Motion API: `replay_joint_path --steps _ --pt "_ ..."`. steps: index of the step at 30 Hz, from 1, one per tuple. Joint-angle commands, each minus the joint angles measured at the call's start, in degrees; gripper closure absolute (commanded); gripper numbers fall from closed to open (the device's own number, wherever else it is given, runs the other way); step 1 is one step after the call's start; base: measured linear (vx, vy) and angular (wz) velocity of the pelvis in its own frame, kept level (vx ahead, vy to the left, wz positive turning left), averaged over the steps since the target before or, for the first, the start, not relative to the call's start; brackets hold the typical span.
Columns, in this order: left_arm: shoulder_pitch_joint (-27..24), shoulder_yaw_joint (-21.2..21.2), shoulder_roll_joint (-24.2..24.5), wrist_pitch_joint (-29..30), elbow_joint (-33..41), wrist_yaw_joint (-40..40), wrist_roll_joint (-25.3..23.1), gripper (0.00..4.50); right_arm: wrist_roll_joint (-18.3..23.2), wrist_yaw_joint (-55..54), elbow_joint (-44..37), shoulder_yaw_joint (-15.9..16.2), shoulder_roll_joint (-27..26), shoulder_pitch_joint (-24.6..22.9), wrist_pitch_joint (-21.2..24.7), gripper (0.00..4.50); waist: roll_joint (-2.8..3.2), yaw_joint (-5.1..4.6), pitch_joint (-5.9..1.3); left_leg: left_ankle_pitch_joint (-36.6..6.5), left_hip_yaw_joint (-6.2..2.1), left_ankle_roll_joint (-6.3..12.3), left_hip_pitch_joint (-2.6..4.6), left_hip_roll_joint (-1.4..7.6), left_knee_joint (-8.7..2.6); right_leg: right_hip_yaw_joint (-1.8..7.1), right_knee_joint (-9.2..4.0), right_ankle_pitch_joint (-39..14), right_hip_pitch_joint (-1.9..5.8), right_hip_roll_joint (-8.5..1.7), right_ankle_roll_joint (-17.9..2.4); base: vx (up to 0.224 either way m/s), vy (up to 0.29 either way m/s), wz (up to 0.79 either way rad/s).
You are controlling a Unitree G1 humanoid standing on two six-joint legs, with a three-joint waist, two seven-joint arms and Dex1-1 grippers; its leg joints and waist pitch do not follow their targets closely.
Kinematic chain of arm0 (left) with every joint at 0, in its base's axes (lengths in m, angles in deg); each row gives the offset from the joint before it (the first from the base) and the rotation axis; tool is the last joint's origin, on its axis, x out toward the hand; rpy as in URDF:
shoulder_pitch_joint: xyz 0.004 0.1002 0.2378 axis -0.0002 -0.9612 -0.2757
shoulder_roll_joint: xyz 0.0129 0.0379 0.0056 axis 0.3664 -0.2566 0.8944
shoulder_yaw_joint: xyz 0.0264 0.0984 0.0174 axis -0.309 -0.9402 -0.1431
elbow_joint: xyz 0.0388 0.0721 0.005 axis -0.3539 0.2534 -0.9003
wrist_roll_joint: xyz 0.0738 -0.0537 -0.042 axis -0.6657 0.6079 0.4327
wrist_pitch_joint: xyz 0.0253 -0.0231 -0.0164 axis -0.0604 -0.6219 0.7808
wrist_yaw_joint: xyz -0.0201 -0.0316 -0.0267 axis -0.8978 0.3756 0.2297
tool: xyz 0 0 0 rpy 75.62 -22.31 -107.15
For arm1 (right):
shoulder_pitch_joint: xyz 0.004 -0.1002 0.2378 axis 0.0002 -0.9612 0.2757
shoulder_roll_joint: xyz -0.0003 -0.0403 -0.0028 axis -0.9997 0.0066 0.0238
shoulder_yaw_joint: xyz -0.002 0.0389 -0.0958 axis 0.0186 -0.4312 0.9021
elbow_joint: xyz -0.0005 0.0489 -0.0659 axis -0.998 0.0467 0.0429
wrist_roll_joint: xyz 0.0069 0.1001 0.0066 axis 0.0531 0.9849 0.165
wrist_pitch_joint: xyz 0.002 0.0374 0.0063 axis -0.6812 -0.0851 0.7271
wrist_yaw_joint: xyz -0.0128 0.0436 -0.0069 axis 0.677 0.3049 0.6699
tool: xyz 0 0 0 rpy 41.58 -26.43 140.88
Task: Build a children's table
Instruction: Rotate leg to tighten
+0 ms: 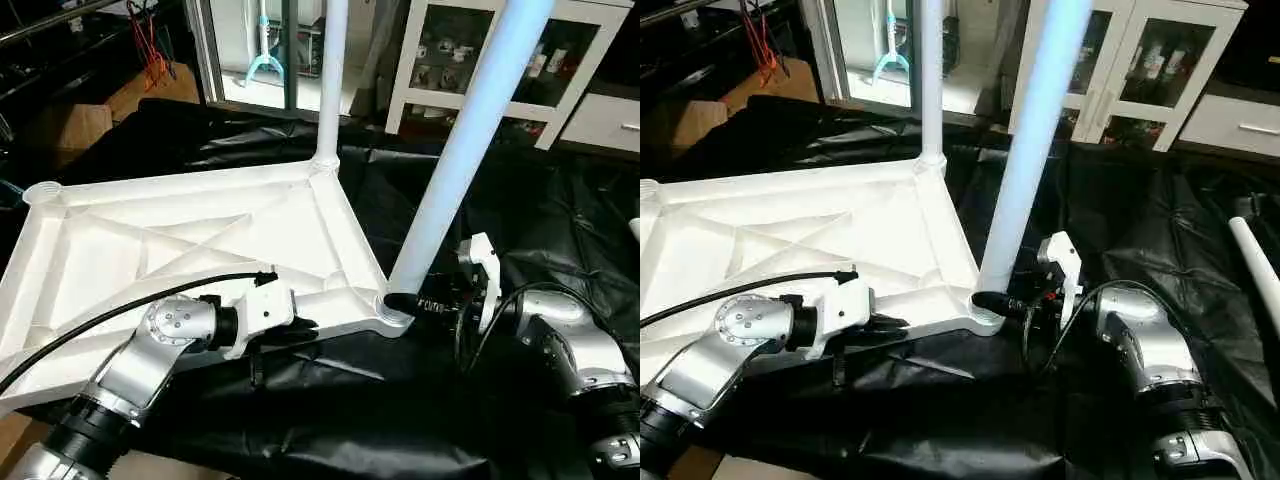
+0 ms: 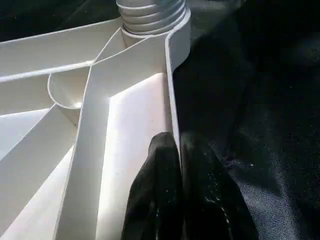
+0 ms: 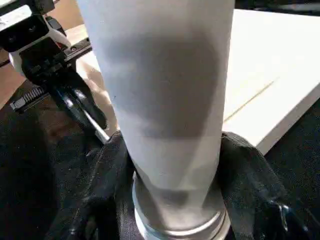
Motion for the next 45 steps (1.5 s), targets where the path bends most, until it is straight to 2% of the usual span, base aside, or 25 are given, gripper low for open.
replay_joint_path --steps 1,4,7,9,11,12,13,14,15,17,19,22,23,24,25,26,28,29,31,33,35,37,39,42,45 --pt "-0.3 -1.3 0.7 -0.1 -1.0 -1.9 -1.1 4.50 0.7 -1.4 0.8 -1.3 -1.1 -0.4 0.2 2.40 -0.05 0.07 -3.42 -1.6 -0.07 4.68 0.32 1.05 -2.77 2.52 -3.50 13.5 3.05 -4.27 -13.8 0.000 0.000 0.00" --pt "-0.2 -1.2 0.6 0.0 -1.0 -1.7 -1.4 4.50 0.6 -2.7 0.8 -1.5 -1.8 -0.4 0.2 2.41 -0.06 0.02 -3.37 -1.9 -0.07 4.40 0.39 1.07 -2.83 2.50 -3.57 12.7 2.97 -4.23 -13.8 0.000 0.000 0.00" --pt "1.2 -1.8 -2.0 4.8 -1.3 3.3 -4.4 4.50 -4.4 -19.7 6.5 -3.7 -6.3 1.3 -2.8 2.42 0.22 -0.29 -3.28 -2.9 -0.09 2.89 0.61 1.13 -3.03 2.53 -3.73 10.5 2.79 -4.36 -13.9 0.000 0.000 0.00" --pt "2.4 -2.0 -4.8 9.2 -1.8 7.5 -5.7 4.50 -5.8 -31.2 10.1 -6.2 -9.4 2.7 -3.5 2.44 0.38 -0.92 -3.16 -3.6 -0.16 0.44 0.87 1.18 -3.36 2.57 -3.89 7.2 2.64 -4.45 -13.9 0.000 0.000 0.00" --pt "4.2 -1.5 -9.3 16.9 -2.6 14.1 -6.8 4.50 -7.1 -43.6 13.4 -8.5 -12.5 3.8 -2.7 2.46 0.63 -1.07 -3.17 -2.9 -0.07 -0.57 0.84 1.21 -3.31 2.75 -3.77 8.0 2.70 -4.41 -14.0 0.000 0.000 0.00" --pt "4.9 -1.1 -11.3 20.4 -3.0 17.1 -7.2 4.50 -7.4 -47.6 14.4 -9.3 -13.6 4.1 -2.3 2.46 0.59 -1.03 -3.26 -2.4 -0.09 -0.81 0.95 1.20 -3.28 2.76 -3.87 9.0 2.74 -4.45 -14.1 0.000 0.000 0.00" --pt "6.6 -0.1 -16.0 23.3 -4.8 22.5 -7.4 4.50 -5.7 -54.8 15.8 -12.0 -17.2 4.5 -1.9 2.48 0.35 -1.03 -3.23 -2.4 0.04 -0.82 0.92 1.16 -3.26 2.88 -3.93 9.5 2.77 -4.47 -14.3 0.000 0.000 0.00" --pt "6.8 0.0 -16.5 23.6 -5.0 23.1 -7.4 4.50 -5.4 -55.6 16.0 -12.3 -17.6 4.5 -1.9 2.48 0.54 -0.69 -3.36 -1.9 -0.10 -0.91 0.89 1.04 -3.22 2.91 -3.90 10.5 2.83 -4.57 -14.1 0.000 0.000 0.00" --pt "7.6 -0.3 -19.0 24.6 -5.8 24.2 -7.2 4.50 -4.3 -58.1 16.7 -13.3 -19.9 4.5 -1.7 2.49 0.27 -0.68 -3.48 -1.8 -0.08 -0.43 0.68 0.83 -3.13 2.92 -3.83 11.9 3.12 -4.41 -13.7 0.000 0.000 0.00" --pt "8.7 -1.7 -22.7 24.7 -6.8 25.1 -8.1 4.50 -4.8 -60.4 17.9 -12.7 -23.4 4.5 -3.2 2.49 0.44 -0.53 -3.39 -2.4 -0.14 -0.19 0.74 0.96 -3.24 2.86 -4.02 12.3 2.91 -4.52 -12.9 0.000 0.000 0.00" --pt "8.8 -3.1 -23.5 23.6 -6.8 23.9 -8.7 4.50 -5.9 -58.7 18.5 -11.1 -25.0 4.8 -5.9 2.49 0.25 -0.49 -3.43 -4.3 -0.24 -0.24 0.69 1.00 -3.32 2.76 -4.17 11.2 3.11 -4.64 -12.3 0.000 0.000 0.00" --pt "7.6 -3.9 -20.6 21.6 -5.3 21.7 -9.5 4.50 -6.3 -52.8 16.8 -9.3 -23.5 5.0 -8.0 2.49 0.21 -0.54 -3.35 -5.9 -0.37 -0.31 0.63 0.98 -3.48 2.70 -4.31 9.4 3.23 -4.54 -11.3 0.000 0.000 0.00" --pt "6.6 -4.1 -17.7 19.8 -4.5 20.2 -9.8 4.50 -5.9 -48.6 15.2 -9.2 -21.7 5.1 -9.5 1.93 0.22 -0.61 -3.39 -5.8 -0.45 -0.11 0.55 1.03 -3.50 2.66 -4.27 9.7 3.27 -4.52 -11.2 0.000 0.000 0.00" --pt "5.1 -4.6 -12.8 15.9 -3.2 16.1 -9.8 4.50 -6.0 -43.3 13.8 -8.9 -17.9 5.4 -11.6 1.79 0.11 -0.65 -3.49 -5.0 -0.58 0.32 0.38 1.02 -3.45 2.59 -4.14 11.2 3.47 -4.51 -11.2 0.000 0.000 0.00" --pt "4.6 -4.8 -11.4 13.7 -3.0 14.7 -9.9 4.50 -6.0 -42.2 13.4 -8.9 -16.8 5.4 -11.9 1.79 0.16 -0.70 -3.63 -4.6 -0.69 0.54 0.21 1.02 -3.39 2.50 -3.97 12.1 3.68 -4.49 -11.3 0.000 0.000 0.00" --pt "3.5 -5.2 -8.8 8.3 -2.4 11.2 -9.3 4.50 -5.5 -39.7 12.5 -9.3 -15.0 5.5 -11.7 1.71 0.18 -0.83 -3.61 -3.8 -0.45 1.46 0.21 0.98 -3.19 2.57 -3.95 14.0 3.48 -4.34 -11.5 0.000 0.000 0.00" --pt "1.7 -5.1 -5.2 4.1 -1.0 6.1 -7.9 4.50 -4.3 -35.3 11.3 -10.2 -12.2 5.6 -10.9 1.44 0.40 -0.76 -3.81 -1.6 -0.48 2.91 0.32 0.92 -3.04 2.53 -3.53 17.9 3.46 -4.21 -12.0 0.000 0.000 0.00" --pt "1.7 -5.1 -5.2 4.1 -1.0 6.1 -7.9 4.50 -4.3 -35.3 11.3 -10.2 -12.2 5.6 -10.9 1.44 0.42 -0.89 -3.76 -1.1 -0.46 3.15 0.35 0.99 -3.06 2.49 -3.41 18.7 3.30 -4.10 -12.2 0.000 0.000 0.00" --pt "0.0 -3.4 -2.9 3.6 0.5 3.0 -5.6 4.50 -1.6 -26.2 8.2 -9.9 -8.4 4.8 -7.9 1.25 0.39 -0.72 -3.82 -0.7 -0.38 3.65 0.53 1.03 -2.91 2.43 -3.21 20.5 3.40 -4.00 -12.9 0.000 0.000 0.00" --pt "-1.4 -1.7 0.3 3.1 1.9 -0.4 -2.7 4.50 0.1 -14.3 3.6 -7.8 -2.2 2.6 -4.7 1.10 0.53 -0.40 -3.98 1.0 -0.35 4.52 0.65 1.20 -2.70 2.35 -2.80 23.1 3.30 -3.98 -13.5 0.000 0.000 0.00" --pt "-1.6 -1.5 1.7 2.6 1.8 -1.1 -1.9 4.50 1.0 -10.7 2.6 -7.4 -0.2 1.8 -4.4 0.91 0.64 0.18 -4.19 4.6 -0.32 6.33 0.60 1.20 -2.26 2.22 -2.30 27.5 3.27 -3.88 -13.6 0.000 0.000 0.00" --pt "-1.4 -1.2 2.2 1.9 0.8 -1.2 -1.6 4.50 2.3 -7.8 2.2 -7.7 0.6 1.4 -3.2 0.91 0.51 0.30 -4.26 5.7 -0.21 6.83 0.50 1.11 -2.06 2.16 -2.22 28.1 3.05 -3.88 -14.1 0.000 0.000 0.00" --pt "-1.2 -1.0 2.4 1.1 0.1 -1.2 -1.7 4.50 2.8 -6.7 1.9 -7.9 0.9 1.1 -2.7 0.91 0.32 0.45 -4.07 4.9 -0.02 7.04 0.29 1.02 -2.12 2.21 -2.39 26.9 2.92 -4.02 -14.2 0.000 0.000 0.00" --pt "-0.2 -0.7 1.9 1.0 -1.0 -1.2 -1.7 4.50 3.5 -5.4 1.8 -7.7 0.1 0.5 -2.1 1.13 0.27 0.50 -3.50 -1.8 0.09 5.33 0.33 1.17 -2.63 2.42 -3.33 16.6 2.74 -4.48 -14.2 0.000 0.000 0.00" --pt "-0.3 -0.4 1.8 1.3 -0.6 -1.6 -1.5 4.50 3.9 -4.7 1.6 -7.4 0.1 0.2 -1.4 1.47 0.14 0.40 -3.36 -3.4 0.03 4.18 0.30 1.20 -2.78 2.49 -3.58 12.3 2.74 -4.54 -13.9 0.000 0.000 0.00"
